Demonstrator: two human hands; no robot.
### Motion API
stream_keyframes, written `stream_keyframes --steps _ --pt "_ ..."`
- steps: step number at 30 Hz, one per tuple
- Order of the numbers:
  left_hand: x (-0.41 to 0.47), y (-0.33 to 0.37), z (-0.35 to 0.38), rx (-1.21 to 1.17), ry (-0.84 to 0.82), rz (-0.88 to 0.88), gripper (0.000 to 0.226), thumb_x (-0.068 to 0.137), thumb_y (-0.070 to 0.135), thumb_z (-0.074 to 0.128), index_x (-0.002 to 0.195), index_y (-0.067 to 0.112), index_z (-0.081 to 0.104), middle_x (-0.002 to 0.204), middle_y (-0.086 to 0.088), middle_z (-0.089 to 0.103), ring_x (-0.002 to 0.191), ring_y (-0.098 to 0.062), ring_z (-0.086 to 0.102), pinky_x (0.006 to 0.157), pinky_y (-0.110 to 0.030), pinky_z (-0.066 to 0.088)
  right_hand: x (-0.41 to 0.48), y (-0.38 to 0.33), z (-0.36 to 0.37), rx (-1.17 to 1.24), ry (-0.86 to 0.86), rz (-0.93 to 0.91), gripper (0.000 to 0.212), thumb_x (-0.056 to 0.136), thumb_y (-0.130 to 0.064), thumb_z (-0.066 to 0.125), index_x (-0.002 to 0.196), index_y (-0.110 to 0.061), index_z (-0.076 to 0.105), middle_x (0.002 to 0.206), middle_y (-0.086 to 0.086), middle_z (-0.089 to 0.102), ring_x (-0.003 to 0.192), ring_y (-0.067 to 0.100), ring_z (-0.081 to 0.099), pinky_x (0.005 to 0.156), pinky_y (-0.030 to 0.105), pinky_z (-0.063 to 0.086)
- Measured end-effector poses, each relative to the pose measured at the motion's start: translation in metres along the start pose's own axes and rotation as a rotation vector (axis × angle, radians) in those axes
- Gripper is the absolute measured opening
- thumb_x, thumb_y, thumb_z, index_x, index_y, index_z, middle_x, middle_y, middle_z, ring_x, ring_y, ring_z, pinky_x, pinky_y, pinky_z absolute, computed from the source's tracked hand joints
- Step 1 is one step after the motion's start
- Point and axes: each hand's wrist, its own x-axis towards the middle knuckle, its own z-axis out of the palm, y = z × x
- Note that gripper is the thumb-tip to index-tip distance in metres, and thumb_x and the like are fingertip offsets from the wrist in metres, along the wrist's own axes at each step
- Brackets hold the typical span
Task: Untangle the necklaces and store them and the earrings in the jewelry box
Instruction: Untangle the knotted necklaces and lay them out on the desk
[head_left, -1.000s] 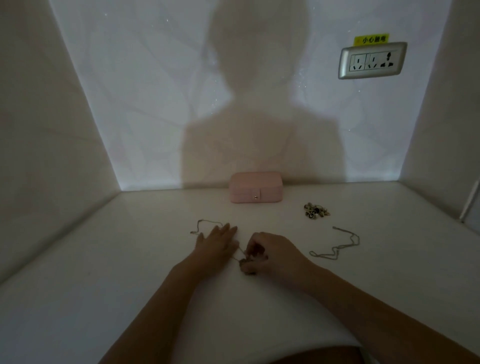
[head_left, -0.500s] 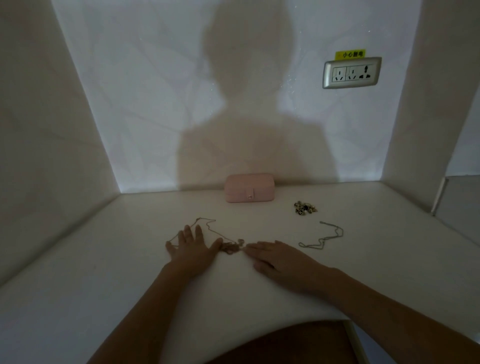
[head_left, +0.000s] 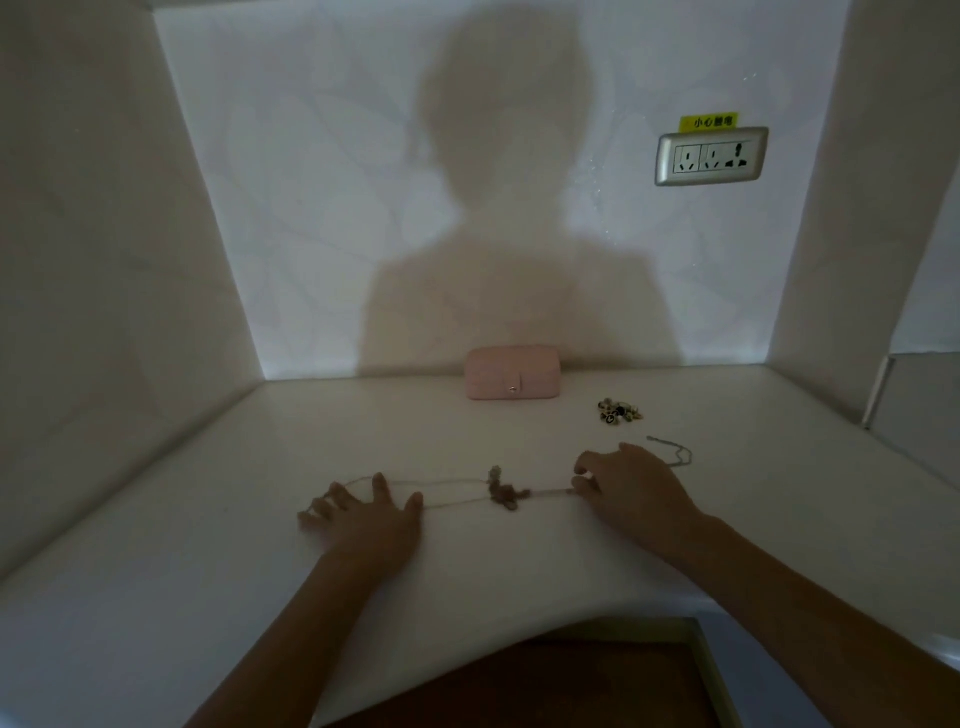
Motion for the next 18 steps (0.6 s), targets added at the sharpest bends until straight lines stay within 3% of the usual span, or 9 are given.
stream_keyframes --steps 2,4,6,8,12,15,18 --pt "-0.004 0.006 -0.002 0.049 0.050 0.073 0.065 0.096 0.055 0.017 0.150 0.021 0.006 0.155 -0.022 -0.002 0.141 -0.044 -0.001 0.112 -0.056 -0.005 0.004 -0.004 -0.001 0.091 0.040 -0.006 0.028 0.096 -0.030 0.047 0.116 -0.016 0.059 0.111 0.003 0.065 0.104 0.020 0.057 0.088 0.028 0.038" --pt "-0.003 0.016 -0.006 0.048 0.132 0.289 0.057 0.100 0.041 0.021 0.151 0.018 0.005 0.158 -0.013 -0.001 0.144 -0.034 -0.003 0.114 -0.049 -0.003 0.008 -0.015 0.001 0.301 0.029 -0.041 0.027 0.091 -0.032 0.057 0.111 -0.015 0.063 0.106 0.002 0.063 0.097 0.016 0.057 0.083 0.026 0.041" --pt "-0.001 0.025 -0.010 -0.070 0.087 0.534 0.053 0.102 0.028 0.024 0.150 0.017 0.004 0.158 -0.005 0.001 0.146 -0.022 0.000 0.116 -0.037 0.001 0.013 -0.029 0.002 0.447 -0.067 -0.070 0.030 0.083 -0.037 0.067 0.104 -0.016 0.067 0.097 0.000 0.062 0.088 0.012 0.057 0.076 0.021 0.042" --pt "-0.002 0.033 -0.008 -0.144 -0.018 0.683 0.053 0.103 0.025 0.025 0.150 0.019 0.002 0.158 -0.001 -0.001 0.146 -0.016 0.000 0.116 -0.032 0.002 0.020 -0.042 0.004 0.437 -0.158 -0.096 0.029 0.080 -0.035 0.072 0.102 -0.016 0.069 0.093 -0.002 0.063 0.085 0.011 0.058 0.073 0.017 0.041" --pt "0.002 0.039 0.004 -0.004 -0.053 0.640 0.054 0.101 0.042 0.017 0.150 0.025 0.000 0.158 0.005 -0.005 0.145 -0.017 -0.005 0.115 -0.045 -0.003 0.031 -0.044 0.002 0.299 -0.174 -0.043 0.019 0.083 -0.014 0.064 0.100 -0.012 0.072 0.104 0.003 0.069 0.094 0.016 0.062 0.068 0.009 0.038" --pt "0.002 0.039 0.006 0.039 -0.057 0.567 0.057 0.099 0.050 0.013 0.149 0.031 -0.003 0.158 0.007 -0.009 0.145 -0.020 -0.008 0.113 -0.053 -0.005 0.029 -0.033 0.002 0.262 -0.131 0.016 0.006 0.080 -0.014 0.062 0.086 -0.015 0.063 0.093 0.002 0.063 0.086 0.017 0.056 0.063 0.019 0.037" --pt "0.001 0.039 0.006 0.032 -0.081 0.544 0.058 0.097 0.055 0.012 0.148 0.035 -0.006 0.157 0.006 -0.013 0.145 -0.023 -0.012 0.111 -0.057 -0.008 0.027 -0.021 0.006 0.345 -0.185 0.014 0.011 0.082 -0.013 0.060 0.093 -0.013 0.060 0.083 -0.004 0.055 0.081 0.013 0.050 0.057 0.014 0.032"
